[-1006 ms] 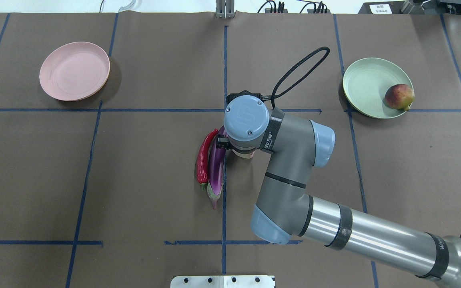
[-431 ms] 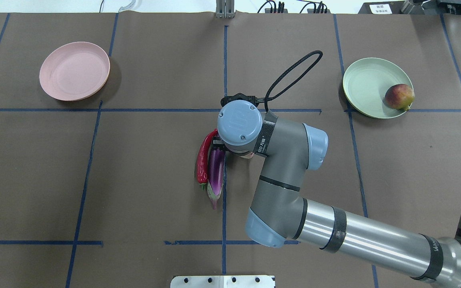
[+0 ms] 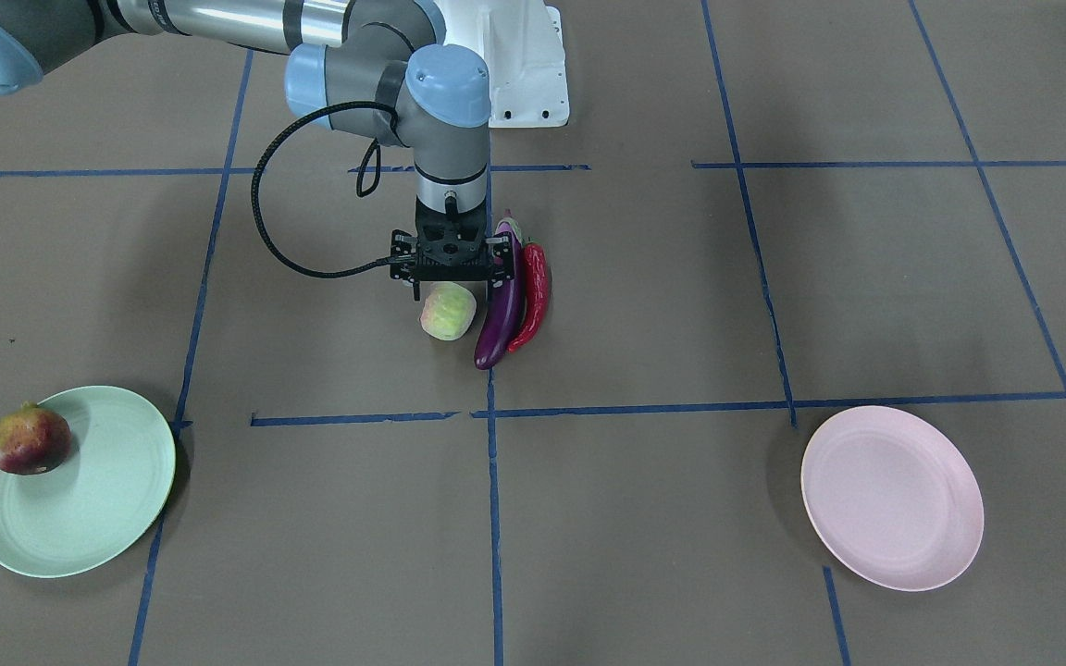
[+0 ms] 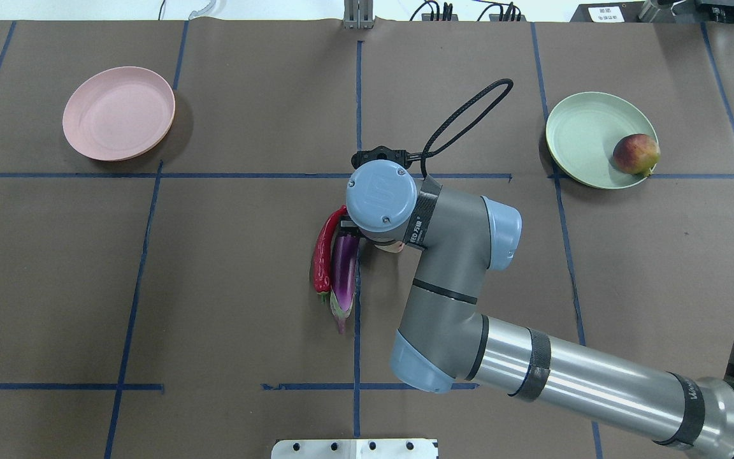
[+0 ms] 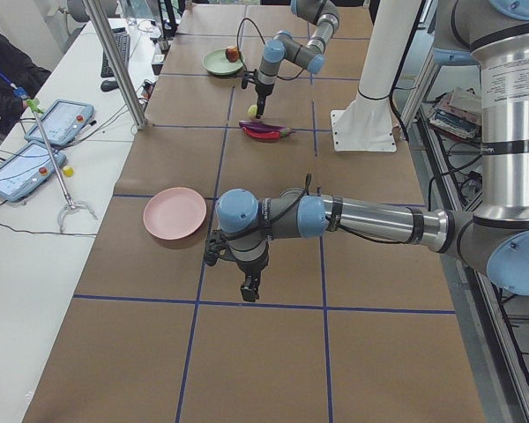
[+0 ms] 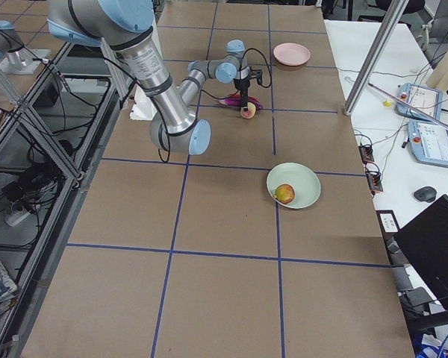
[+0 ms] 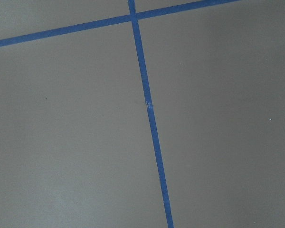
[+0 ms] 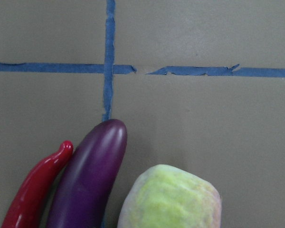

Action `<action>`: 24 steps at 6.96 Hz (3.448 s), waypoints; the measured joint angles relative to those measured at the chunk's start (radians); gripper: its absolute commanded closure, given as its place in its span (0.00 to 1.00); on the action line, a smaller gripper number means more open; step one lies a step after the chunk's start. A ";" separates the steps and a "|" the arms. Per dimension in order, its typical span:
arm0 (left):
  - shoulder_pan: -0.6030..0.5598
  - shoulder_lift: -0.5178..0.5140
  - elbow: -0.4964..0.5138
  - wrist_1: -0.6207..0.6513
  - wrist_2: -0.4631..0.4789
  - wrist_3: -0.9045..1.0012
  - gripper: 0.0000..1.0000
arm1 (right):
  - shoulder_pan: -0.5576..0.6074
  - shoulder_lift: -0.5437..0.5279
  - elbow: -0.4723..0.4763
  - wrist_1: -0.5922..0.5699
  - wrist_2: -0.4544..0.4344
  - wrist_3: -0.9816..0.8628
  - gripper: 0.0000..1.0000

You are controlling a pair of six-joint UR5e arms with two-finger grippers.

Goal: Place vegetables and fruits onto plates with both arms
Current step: 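Carry the peach to the green plate beside the apple and release, then raise the right gripper away from the green plate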

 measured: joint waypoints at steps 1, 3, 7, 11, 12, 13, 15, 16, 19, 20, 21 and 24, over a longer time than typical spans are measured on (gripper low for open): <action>0.000 0.000 0.000 0.000 0.000 0.000 0.00 | 0.000 0.001 -0.012 0.001 -0.003 0.000 0.14; 0.000 0.000 0.001 0.000 0.000 0.000 0.00 | 0.000 0.007 -0.021 0.009 -0.004 0.005 0.97; 0.000 0.000 0.002 0.000 0.000 0.000 0.00 | 0.073 -0.015 0.029 0.009 0.041 -0.019 0.99; 0.001 0.000 0.002 0.001 0.000 0.000 0.00 | 0.401 -0.197 0.056 0.024 0.270 -0.486 0.98; 0.001 0.000 0.002 0.001 -0.001 0.000 0.00 | 0.476 -0.257 0.054 0.033 0.320 -0.603 0.95; 0.002 0.000 0.002 0.001 0.000 0.000 0.00 | 0.517 -0.309 0.049 0.058 0.346 -0.672 0.62; 0.002 0.000 0.002 0.002 0.000 0.000 0.00 | 0.537 -0.363 0.023 0.115 0.361 -0.710 0.00; 0.002 0.000 0.002 0.002 0.000 0.000 0.00 | 0.538 -0.371 0.010 0.124 0.361 -0.713 0.00; 0.002 0.000 -0.003 -0.001 0.000 0.000 0.00 | 0.564 -0.365 0.017 0.111 0.396 -0.719 0.00; 0.003 -0.001 -0.009 -0.003 0.000 0.000 0.00 | 0.612 -0.363 0.042 0.073 0.445 -0.741 0.00; 0.009 -0.008 -0.017 -0.004 0.004 0.001 0.00 | 0.670 -0.367 0.077 0.010 0.486 -0.816 0.00; 0.039 -0.068 -0.068 -0.010 0.008 -0.007 0.00 | 0.875 -0.484 0.170 -0.188 0.601 -1.202 0.00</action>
